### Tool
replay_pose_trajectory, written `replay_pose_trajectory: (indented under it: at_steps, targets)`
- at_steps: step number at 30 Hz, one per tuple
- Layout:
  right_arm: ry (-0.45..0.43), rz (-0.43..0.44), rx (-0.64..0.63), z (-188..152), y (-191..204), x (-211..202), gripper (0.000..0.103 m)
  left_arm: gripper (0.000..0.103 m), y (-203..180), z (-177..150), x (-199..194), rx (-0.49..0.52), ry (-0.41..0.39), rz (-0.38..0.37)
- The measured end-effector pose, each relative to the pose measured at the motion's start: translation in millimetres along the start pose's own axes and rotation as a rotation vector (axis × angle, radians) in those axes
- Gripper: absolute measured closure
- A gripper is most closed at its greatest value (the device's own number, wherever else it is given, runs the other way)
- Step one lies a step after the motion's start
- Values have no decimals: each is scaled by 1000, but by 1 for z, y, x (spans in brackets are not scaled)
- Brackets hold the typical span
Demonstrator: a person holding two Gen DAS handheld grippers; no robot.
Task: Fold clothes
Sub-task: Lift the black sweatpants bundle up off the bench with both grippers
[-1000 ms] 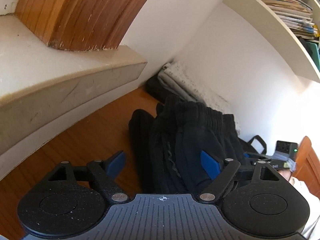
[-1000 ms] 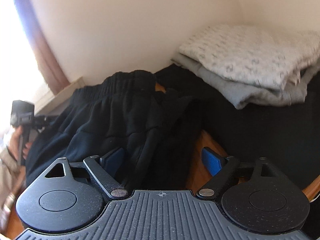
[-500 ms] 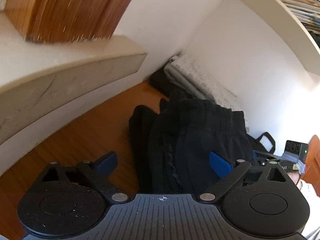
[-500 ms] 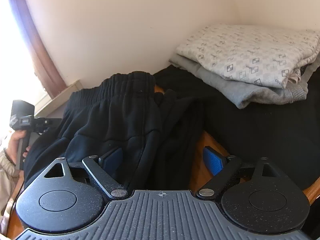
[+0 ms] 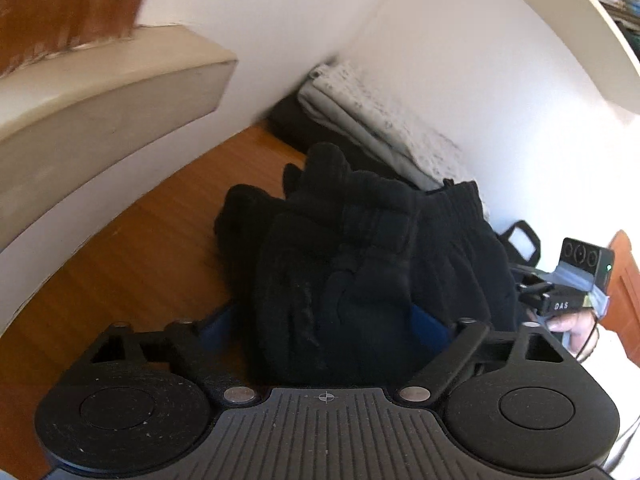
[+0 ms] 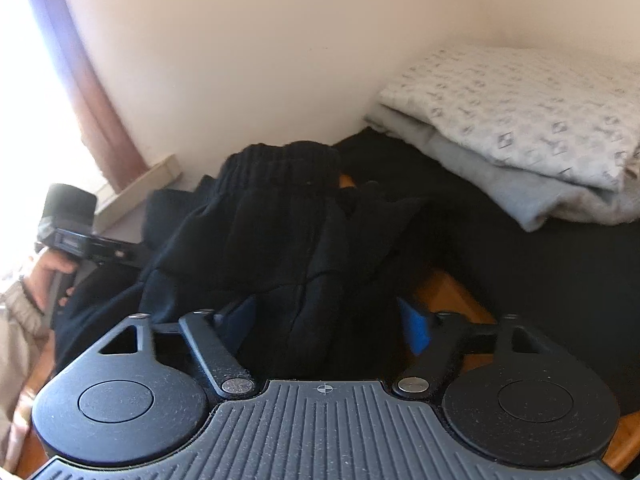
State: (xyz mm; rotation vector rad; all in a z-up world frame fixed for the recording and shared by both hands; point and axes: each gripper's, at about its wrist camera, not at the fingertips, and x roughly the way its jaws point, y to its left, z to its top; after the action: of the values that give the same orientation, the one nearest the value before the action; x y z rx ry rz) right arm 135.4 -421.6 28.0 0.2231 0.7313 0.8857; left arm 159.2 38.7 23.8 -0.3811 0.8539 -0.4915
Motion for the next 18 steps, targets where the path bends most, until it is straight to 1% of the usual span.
replay_pose_trajectory:
  at_steps: [1, 3, 6, 8, 13, 16, 18]
  targets:
    - [-1, 3, -1, 0, 1, 1, 40, 22, 1, 1, 1, 0, 5, -5]
    - [-4, 10, -2, -1, 3, 3, 42, 26, 4, 2, 2, -6, 11, -15]
    - [-21, 12, -15, -2, 8, 3, 49, 35, 1, 1, 1, 6, 0, -24]
    - [-43, 4, -36, -4, 12, 0, 55, 38, -2, 0, -1, 15, -23, -24]
    - [-88, 0, -76, -1, 23, -13, 64, 49, -16, -1, -11, 62, -90, -32]
    - [-121, -2, -118, 1, 34, -24, 70, 51, -33, -3, -17, 119, -132, -10]
    - [-152, -11, -166, 2, 46, -33, 74, 52, -44, -5, -23, 156, -170, -15]
